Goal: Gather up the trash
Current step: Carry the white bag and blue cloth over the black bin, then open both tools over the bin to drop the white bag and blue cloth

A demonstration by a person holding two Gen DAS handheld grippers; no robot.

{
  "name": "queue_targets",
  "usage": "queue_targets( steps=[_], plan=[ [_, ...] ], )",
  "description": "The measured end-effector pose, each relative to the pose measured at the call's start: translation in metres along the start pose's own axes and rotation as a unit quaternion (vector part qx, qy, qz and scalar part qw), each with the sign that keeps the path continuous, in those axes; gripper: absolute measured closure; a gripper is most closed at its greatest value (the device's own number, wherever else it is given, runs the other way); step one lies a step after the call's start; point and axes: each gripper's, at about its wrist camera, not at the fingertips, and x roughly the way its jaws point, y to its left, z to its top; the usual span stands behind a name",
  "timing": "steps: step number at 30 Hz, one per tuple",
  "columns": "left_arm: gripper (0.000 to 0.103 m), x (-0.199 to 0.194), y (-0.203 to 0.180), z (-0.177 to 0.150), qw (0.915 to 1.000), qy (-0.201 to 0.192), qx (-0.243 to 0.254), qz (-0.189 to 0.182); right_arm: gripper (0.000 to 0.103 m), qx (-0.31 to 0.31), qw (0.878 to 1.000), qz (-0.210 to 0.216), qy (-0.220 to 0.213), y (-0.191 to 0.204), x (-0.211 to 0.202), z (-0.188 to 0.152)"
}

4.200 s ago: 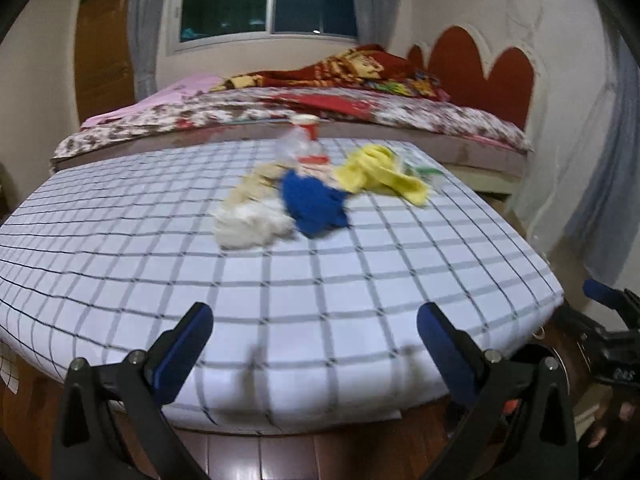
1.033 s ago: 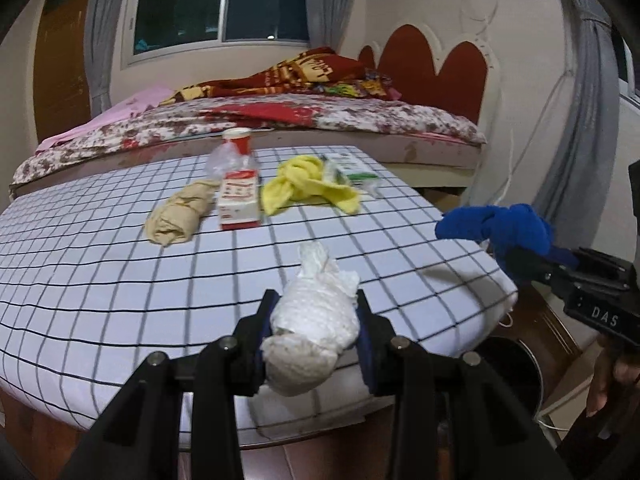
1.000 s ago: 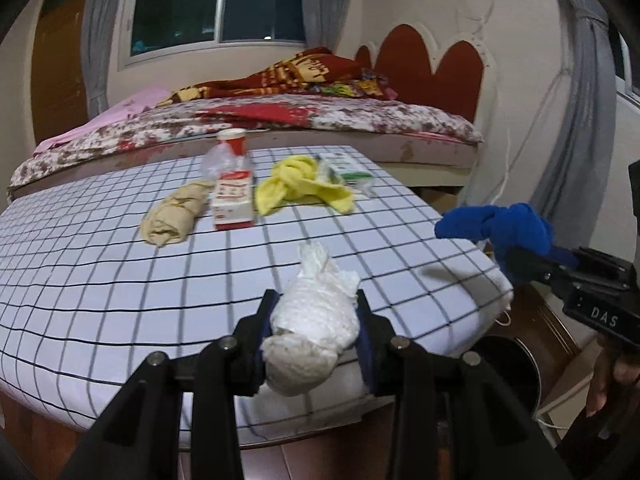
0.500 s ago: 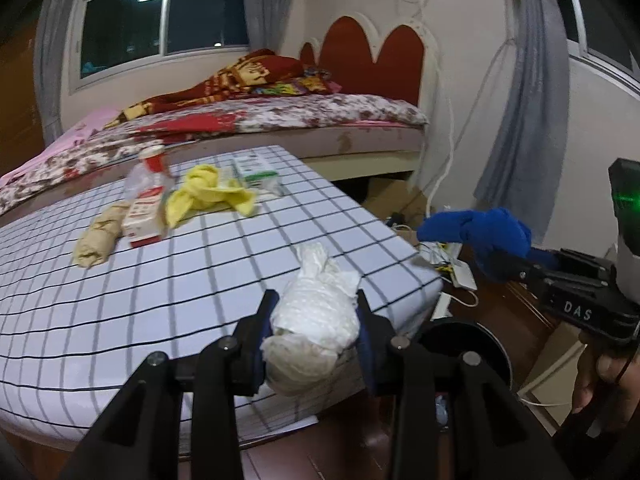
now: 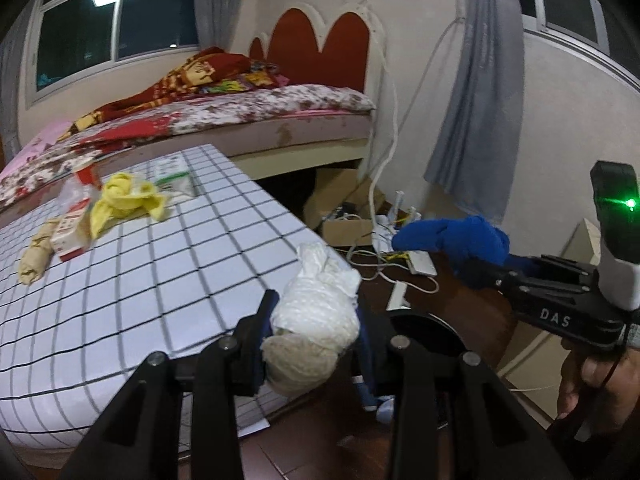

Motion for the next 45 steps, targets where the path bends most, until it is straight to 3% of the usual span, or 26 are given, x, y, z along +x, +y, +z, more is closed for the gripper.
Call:
queue_targets(
  steps=[20,36,38,39,40,42,45],
  plan=[
    [0.066,0.049,-0.065,-0.017,0.9942,0.059,0.022,-0.088,0.065,0.031,0.997,-0.039,0.053,-0.056,0.009,-0.039],
    [0.063,0.113,-0.086,-0.044,0.9768,0.148,0.023,-0.154,0.065,0.023,0.991,-0.019,0.130,-0.084,0.052,-0.077],
    [0.037,0.119,-0.086,-0.047,0.9761,0.153,0.013,-0.154,0.063,0.022,0.989,-0.016,0.145,-0.086,0.062,-0.080],
    [0.009,0.122,-0.085,-0.048,0.9780,0.157,0.008,-0.137,0.060,0.020,0.988,-0.018,0.154,-0.086,0.067,-0.083],
    [0.001,0.123,-0.081,-0.050,0.9790,0.160,0.002,-0.127,0.046,0.014,0.986,-0.023,0.167,-0.088,0.074,-0.085],
    [0.001,0.123,-0.068,-0.054,0.9805,0.161,-0.018,-0.111,0.022,0.015,0.981,-0.061,0.182,-0.096,0.083,-0.094],
    [0.001,0.116,-0.050,-0.064,0.9839,0.159,-0.029,-0.076,0.021,0.040,0.977,-0.075,0.196,-0.108,0.087,-0.099]
  ],
)
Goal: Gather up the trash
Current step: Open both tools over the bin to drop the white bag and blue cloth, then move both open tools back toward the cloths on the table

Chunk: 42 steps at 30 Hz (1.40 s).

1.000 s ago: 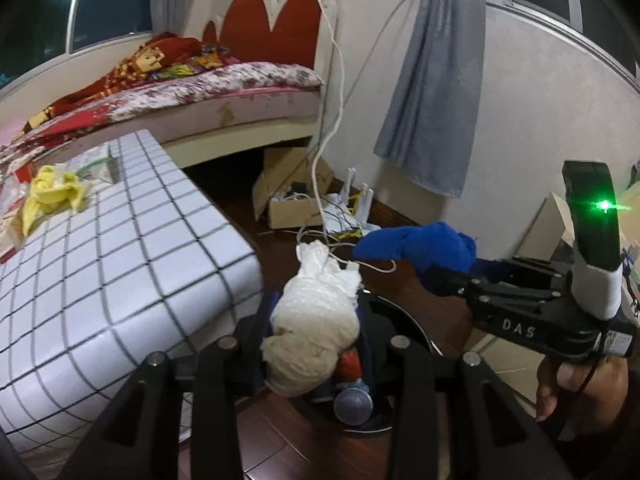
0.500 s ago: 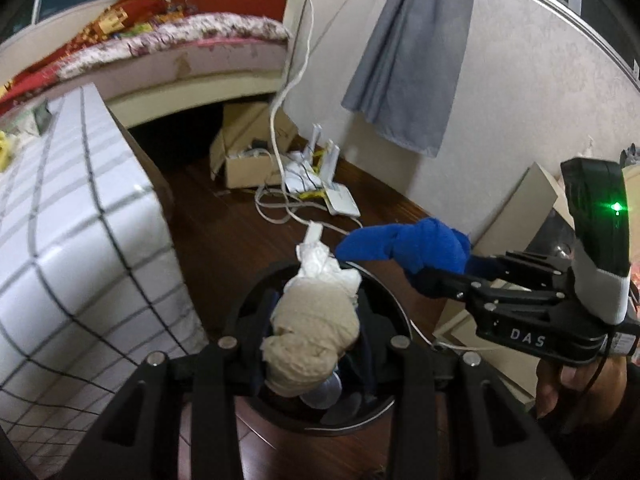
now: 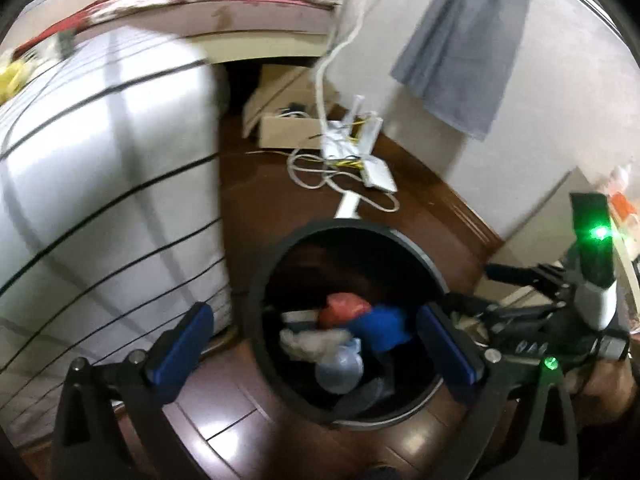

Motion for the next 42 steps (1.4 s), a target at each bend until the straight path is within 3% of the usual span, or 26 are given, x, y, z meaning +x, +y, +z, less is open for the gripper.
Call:
queue_targets(
  steps=[3,14,42],
  plan=[
    [0.001,-0.006,0.008,-0.010,0.9992,-0.006,0.006,0.038,0.001,0.006,1.000,-0.003,-0.002,-0.001,-0.004,0.000],
    [0.001,-0.022,0.008,-0.011,0.9971,-0.017,0.017,0.072,0.001,-0.006,0.999,-0.013,-0.029,0.016,-0.018,0.004],
    [0.001,-0.077,0.025,0.003,0.9934,-0.068,-0.002,0.092,0.001,-0.022,0.995,0.012,-0.098,0.054,-0.067,0.020]
  ],
)
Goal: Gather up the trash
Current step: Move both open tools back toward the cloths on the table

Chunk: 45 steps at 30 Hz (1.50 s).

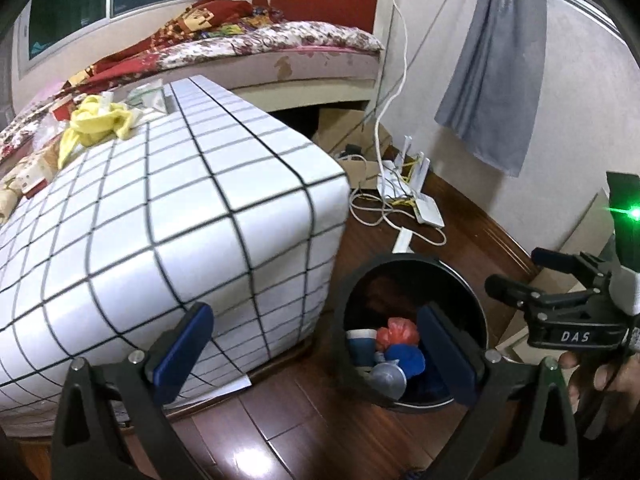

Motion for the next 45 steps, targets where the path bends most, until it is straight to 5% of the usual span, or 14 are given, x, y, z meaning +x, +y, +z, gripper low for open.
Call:
queue_targets(
  steps=[13,29,45],
  plan=[
    [0.001,-0.030,0.042,0.009,0.9986,-0.033,-0.027,0.029,0.001,-0.023,0.998,0.019,-0.056,0.048,-0.018,0.030],
    [0.001,-0.075,0.142,-0.003,0.9855,-0.065,-0.103,0.118,0.001,-0.082,0.983,0.071,-0.147,0.148,-0.041,0.067],
    [0.001,-0.077,0.268,0.026,0.9665,-0.078,-0.151,0.192,0.001,-0.098,0.982,0.124,-0.105,0.230,0.010,0.153]
  ],
)
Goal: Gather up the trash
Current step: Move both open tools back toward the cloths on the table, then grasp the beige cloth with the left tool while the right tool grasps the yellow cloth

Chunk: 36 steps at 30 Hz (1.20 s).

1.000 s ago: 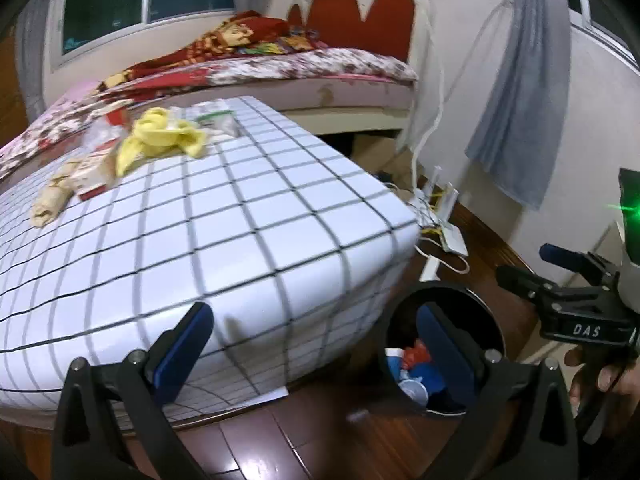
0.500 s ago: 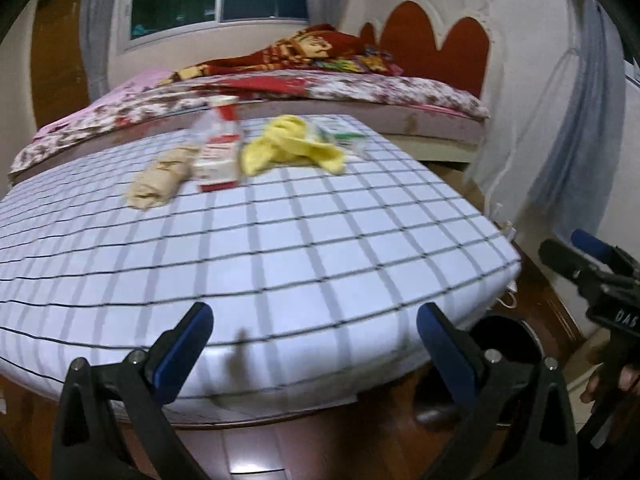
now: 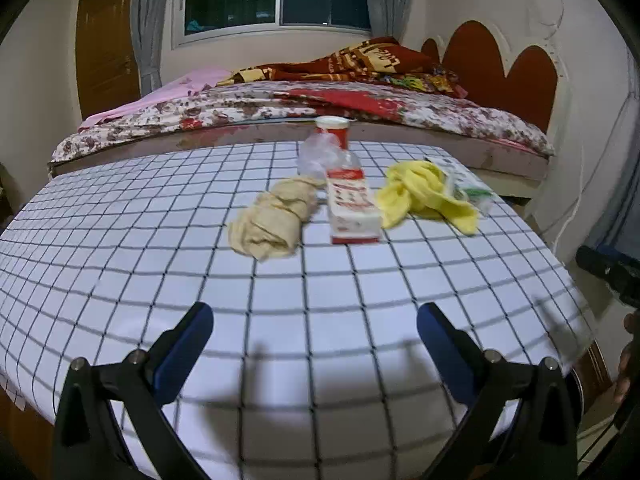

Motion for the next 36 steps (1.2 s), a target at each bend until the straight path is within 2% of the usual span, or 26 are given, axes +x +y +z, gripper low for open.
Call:
queue_targets(
  steps=[4,5,7,10,13,17,19,20,25,26,29,30,31,32,34,36],
  plan=[
    [0.001,0.024,0.013,0.013,0.9999,0.006,-0.001,0.011,0.004,-0.020,1.000,0.019,-0.005,0.014,0.019,0.021],
    [0.001,0.027,0.016,0.016,0.9999,0.006,-0.002,0.013,0.007,-0.027,0.999,0.033,-0.003,0.021,0.028,0.027],
    [0.003,0.041,0.024,0.026,0.9998,0.012,-0.009,0.009,0.021,-0.043,0.998,0.052,0.003,0.037,0.045,0.037],
    [0.012,0.060,0.031,0.040,0.9997,0.021,-0.012,0.010,0.024,-0.062,0.996,0.065,0.012,0.058,0.072,0.052],
    [0.016,0.077,0.033,0.051,0.9994,0.032,-0.012,0.009,0.024,-0.070,0.995,0.074,0.025,0.080,0.103,0.072],
    [0.021,0.104,0.034,0.061,0.9977,0.066,-0.010,0.005,0.026,-0.078,0.993,0.056,0.063,0.100,0.148,0.091],
    [0.026,0.114,0.035,0.063,0.9967,0.080,-0.013,0.001,0.034,-0.083,0.992,0.046,0.087,0.105,0.169,0.093],
    [0.027,0.119,0.034,0.064,0.9964,0.084,-0.011,0.000,0.035,-0.084,0.991,0.045,0.098,0.106,0.180,0.092],
    [0.032,0.130,0.034,0.061,0.9953,0.095,-0.015,-0.004,0.034,-0.091,0.987,0.039,0.124,0.106,0.205,0.086],
    [0.034,0.133,0.034,0.060,0.9948,0.101,-0.016,-0.005,0.035,-0.097,0.988,0.036,0.118,0.107,0.206,0.086],
    [0.045,0.135,0.034,0.062,0.9944,0.104,-0.019,-0.010,0.036,-0.106,0.987,0.036,0.119,0.109,0.210,0.086],
    [0.051,0.136,0.034,0.062,0.9944,0.104,-0.018,-0.008,0.044,-0.111,0.986,0.032,0.118,0.110,0.210,0.086],
    [0.063,0.136,0.034,0.063,0.9945,0.102,-0.018,-0.008,0.061,-0.115,0.986,0.033,0.117,0.111,0.210,0.085],
    [0.064,0.136,0.035,0.064,0.9946,0.100,-0.021,-0.012,0.070,-0.111,0.985,0.044,0.123,0.110,0.212,0.085],
    [0.069,0.131,0.036,0.063,0.9954,0.092,-0.023,-0.013,0.078,-0.108,0.985,0.048,0.122,0.107,0.210,0.084],
    [0.071,0.124,0.034,0.062,0.9963,0.082,-0.018,-0.014,0.081,-0.100,0.986,0.059,0.116,0.106,0.204,0.085]
  ],
)
